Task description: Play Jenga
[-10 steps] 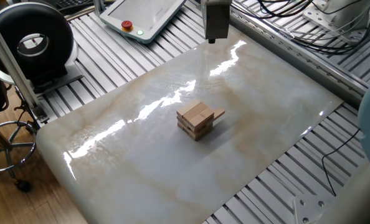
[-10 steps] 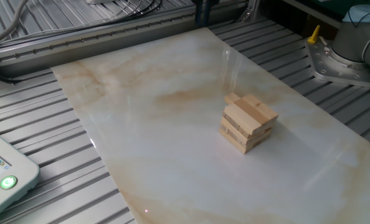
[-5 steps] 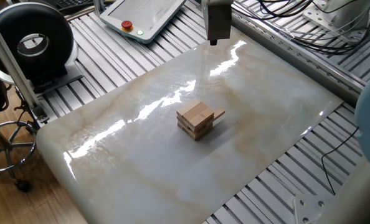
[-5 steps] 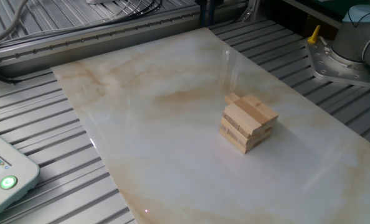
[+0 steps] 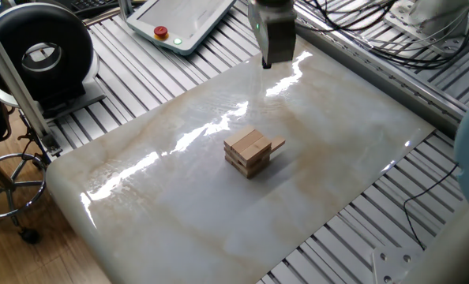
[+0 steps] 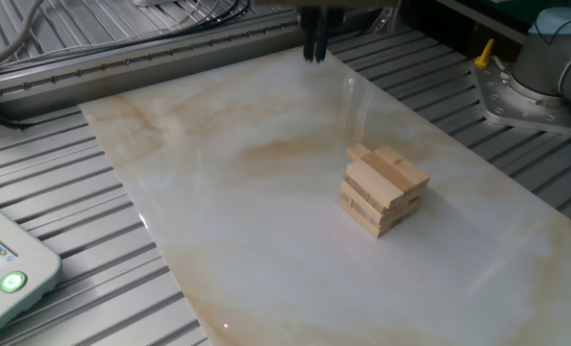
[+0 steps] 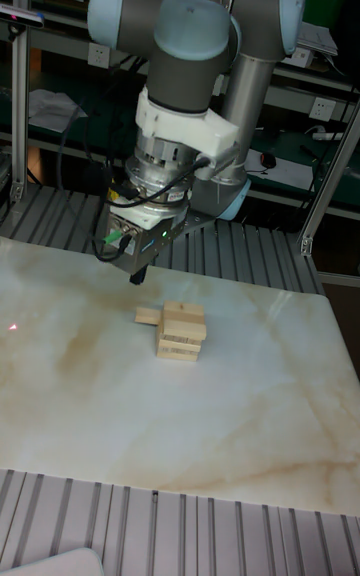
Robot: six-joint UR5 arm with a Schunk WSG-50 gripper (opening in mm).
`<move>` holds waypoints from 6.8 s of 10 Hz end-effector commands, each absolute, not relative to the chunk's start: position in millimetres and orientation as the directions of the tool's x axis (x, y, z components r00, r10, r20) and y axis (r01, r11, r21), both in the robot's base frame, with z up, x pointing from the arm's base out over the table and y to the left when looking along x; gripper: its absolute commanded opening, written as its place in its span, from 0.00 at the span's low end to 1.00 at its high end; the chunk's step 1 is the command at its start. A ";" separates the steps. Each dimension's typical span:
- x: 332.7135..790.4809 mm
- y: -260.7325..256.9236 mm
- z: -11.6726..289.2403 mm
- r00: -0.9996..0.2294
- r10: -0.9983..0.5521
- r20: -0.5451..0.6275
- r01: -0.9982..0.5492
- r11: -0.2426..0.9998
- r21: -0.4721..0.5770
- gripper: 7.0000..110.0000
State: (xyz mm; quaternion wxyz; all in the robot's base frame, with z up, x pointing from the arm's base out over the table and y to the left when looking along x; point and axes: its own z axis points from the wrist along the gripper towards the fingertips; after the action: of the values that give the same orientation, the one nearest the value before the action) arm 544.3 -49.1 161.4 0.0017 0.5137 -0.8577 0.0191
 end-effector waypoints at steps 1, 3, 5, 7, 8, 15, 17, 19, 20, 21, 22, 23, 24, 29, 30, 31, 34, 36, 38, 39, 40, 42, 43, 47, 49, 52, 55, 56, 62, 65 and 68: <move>547.6 -37.8 137.0 -0.486 -0.873 -0.029 -0.870 0.487 -0.084 0.00; 551.4 -33.9 130.0 -0.475 -0.879 -0.038 -0.871 0.475 -0.123 0.00; 555.1 -36.1 124.6 -0.443 -0.897 -0.009 -0.883 0.438 -0.171 0.00; 562.8 -30.2 123.8 -0.353 -0.935 -0.032 -0.915 0.352 -0.198 0.00; 564.3 -27.1 123.9 -0.307 -0.951 -0.038 -0.930 0.309 -0.200 0.00; 559.7 -26.3 121.2 -0.228 -0.971 -0.072 -0.952 0.238 -0.193 0.36; 557.8 -31.5 118.5 -0.229 -0.971 -0.068 -0.952 0.238 -0.194 0.36; 539.8 -30.2 113.1 -0.323 -0.941 -0.097 -0.933 0.334 -0.132 0.36; 536.4 -27.5 113.1 -0.315 -0.942 -0.113 -0.937 0.328 -0.122 0.36; 544.8 -28.5 113.4 -0.258 -0.960 -0.111 -0.948 0.274 -0.160 0.36; 543.8 -25.0 113.4 -0.295 -0.947 -0.129 -0.939 0.312 -0.147 0.36; 537.6 -21.1 112.0 -0.329 -0.934 -0.140 -0.932 0.345 -0.113 0.36; 521.3 -22.9 108.1 -0.320 -0.941 -0.110 -0.943 0.327 -0.054 0.36; 496.7 -21.1 91.8 -0.227 -0.972 -0.055 -0.974 0.227 0.020 0.36; 493.6 -18.5 97.2 -0.238 -0.970 -0.053 -0.971 0.236 0.036 0.36; 489.9 -18.1 101.2 -0.254 -0.966 -0.040 -0.967 0.252 0.046 0.36; 497.9 -11.6 96.3 -0.202 -0.977 -0.063 -0.979 0.201 0.014 0.15; 498.3 -17.2 94.9 -0.157 -0.987 -0.047 -0.988 0.156 0.013 0.15; 497.6 -20.9 95.2 -0.129 -0.991 -0.040 -0.992 0.129 0.017 0.57; 497.2 -21.0 95.4 -0.123 -0.991 -0.043 -0.992 0.122 0.020 0.57; 496.8 -21.4 95.8 -0.112 -0.993 -0.044 -0.993 0.112 0.023 0.57; 496.7 -24.9 96.9 -0.085 -0.996 -0.038 -0.996 0.084 0.024 0.36; 496.9 -28.5 98.5 -0.048 -0.998 -0.030 -0.999 0.048 0.022 0.36; 499.4 -25.0 100.8 0.004 -0.999 -0.046 -1.000 -0.004 0.007 0.36; 502.8 -8.2 101.3 -0.021 -0.993 -0.113 -1.000 0.021 -0.004 0.15; 502.5 -21.9 99.9 -0.021 -0.998 -0.058 -1.000 0.021 -0.004 0.15; 506.3 -24.9 97.9 -0.035 -0.998 -0.043 -0.999 0.035 -0.013 0.36; 506.2 -19.1 96.8 -0.047 -0.997 -0.065 -0.999 0.047 -0.007 0.36; 509.3 -22.9 96.9 -0.079 -0.997 -0.027 -0.997 0.079 0.008 0.57; 507.4 -26.0 96.8 -0.065 -0.998 -0.015 -0.998 0.065 0.014 0.57; 513.2 -34.1 96.8 -0.035 -0.999 0.017 -0.999 0.034 -0.010 0.57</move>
State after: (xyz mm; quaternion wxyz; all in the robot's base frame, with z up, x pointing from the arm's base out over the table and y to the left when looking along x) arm 509.0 -31.4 95.6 0.0048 0.6905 -0.7233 0.0015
